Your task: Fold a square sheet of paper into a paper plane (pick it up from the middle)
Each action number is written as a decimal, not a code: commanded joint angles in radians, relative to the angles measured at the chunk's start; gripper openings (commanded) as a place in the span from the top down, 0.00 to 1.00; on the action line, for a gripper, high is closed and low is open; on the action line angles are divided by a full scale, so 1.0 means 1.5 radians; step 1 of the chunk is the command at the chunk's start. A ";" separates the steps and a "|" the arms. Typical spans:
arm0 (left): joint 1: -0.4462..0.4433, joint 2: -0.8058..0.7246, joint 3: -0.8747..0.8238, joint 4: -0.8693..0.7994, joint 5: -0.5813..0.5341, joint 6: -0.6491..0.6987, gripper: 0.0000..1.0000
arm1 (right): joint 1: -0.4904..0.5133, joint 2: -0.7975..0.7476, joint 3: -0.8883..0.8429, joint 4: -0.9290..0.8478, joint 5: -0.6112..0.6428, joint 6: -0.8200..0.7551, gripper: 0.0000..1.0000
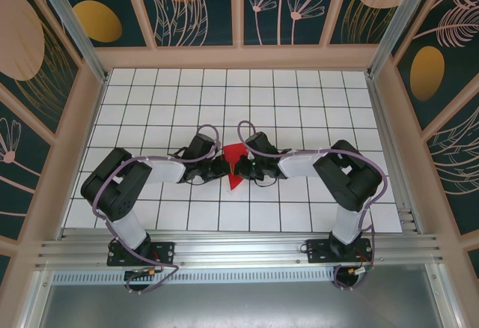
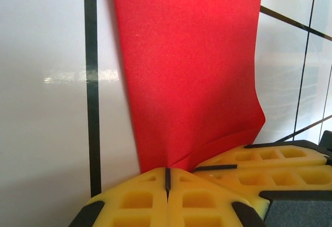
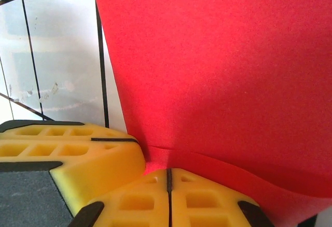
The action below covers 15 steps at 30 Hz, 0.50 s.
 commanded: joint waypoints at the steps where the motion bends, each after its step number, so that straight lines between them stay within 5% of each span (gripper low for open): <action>1: -0.006 0.014 0.012 -0.041 -0.031 0.021 0.98 | 0.003 0.009 -0.017 -0.027 0.007 -0.017 0.92; 15: -0.012 0.021 -0.002 -0.047 -0.056 0.016 0.98 | 0.023 -0.096 -0.036 -0.012 -0.071 -0.052 0.90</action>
